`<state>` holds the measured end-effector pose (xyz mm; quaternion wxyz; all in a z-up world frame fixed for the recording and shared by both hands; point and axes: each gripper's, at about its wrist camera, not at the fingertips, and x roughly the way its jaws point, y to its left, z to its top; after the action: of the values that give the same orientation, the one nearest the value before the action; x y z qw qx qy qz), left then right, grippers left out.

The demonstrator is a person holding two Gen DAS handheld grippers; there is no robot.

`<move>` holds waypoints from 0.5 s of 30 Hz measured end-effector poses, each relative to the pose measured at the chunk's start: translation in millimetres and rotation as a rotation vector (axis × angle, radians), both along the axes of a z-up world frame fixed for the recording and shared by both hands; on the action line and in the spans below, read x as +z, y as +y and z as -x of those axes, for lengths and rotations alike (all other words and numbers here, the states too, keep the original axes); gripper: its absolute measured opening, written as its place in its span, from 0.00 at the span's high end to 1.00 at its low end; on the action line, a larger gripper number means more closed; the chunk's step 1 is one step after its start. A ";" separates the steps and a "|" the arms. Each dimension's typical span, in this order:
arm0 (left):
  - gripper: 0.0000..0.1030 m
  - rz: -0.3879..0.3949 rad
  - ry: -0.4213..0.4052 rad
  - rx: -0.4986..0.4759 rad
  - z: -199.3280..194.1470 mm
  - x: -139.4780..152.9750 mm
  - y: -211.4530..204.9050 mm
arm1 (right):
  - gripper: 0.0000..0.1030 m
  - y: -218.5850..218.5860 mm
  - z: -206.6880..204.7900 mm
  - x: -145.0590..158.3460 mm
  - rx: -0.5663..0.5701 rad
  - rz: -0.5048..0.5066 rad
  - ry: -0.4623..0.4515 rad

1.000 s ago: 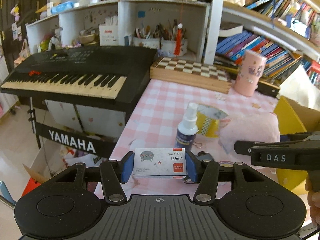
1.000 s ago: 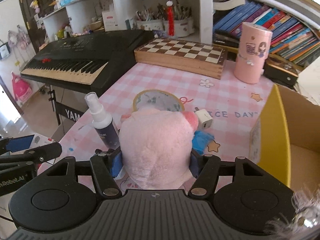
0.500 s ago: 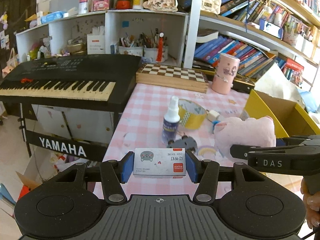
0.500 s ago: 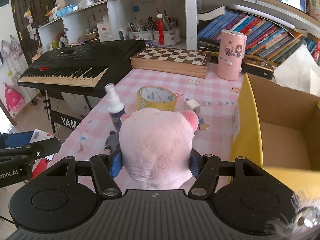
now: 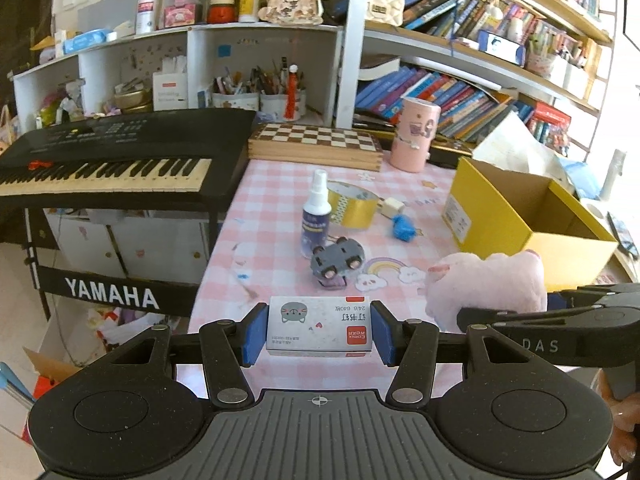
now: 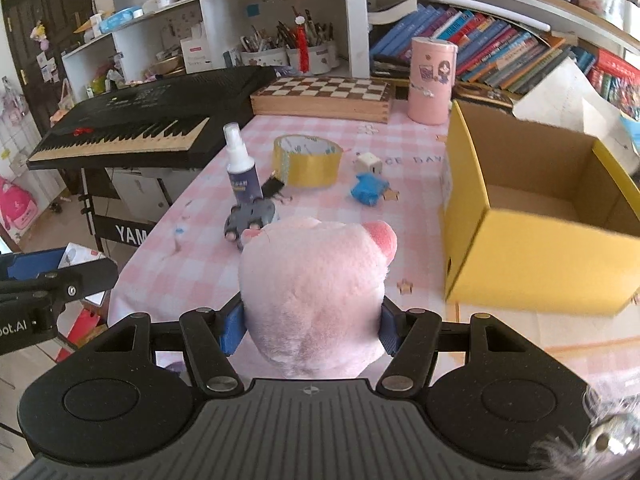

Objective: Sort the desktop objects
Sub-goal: 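Carry the white box in the left tool while the right tool carries the plush to the yellow box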

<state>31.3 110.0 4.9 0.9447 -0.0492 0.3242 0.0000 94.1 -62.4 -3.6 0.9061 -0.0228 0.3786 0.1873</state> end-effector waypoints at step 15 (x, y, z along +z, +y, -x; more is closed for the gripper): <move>0.49 0.026 0.029 -0.188 17.9 -13.3 -36.1 | 0.41 -43.5 56.7 -15.6 -0.172 0.001 0.065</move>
<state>13.4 73.9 -8.4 0.9350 -0.0308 0.3409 -0.0924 37.4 -105.9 -19.2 0.9060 0.0155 0.4086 0.1092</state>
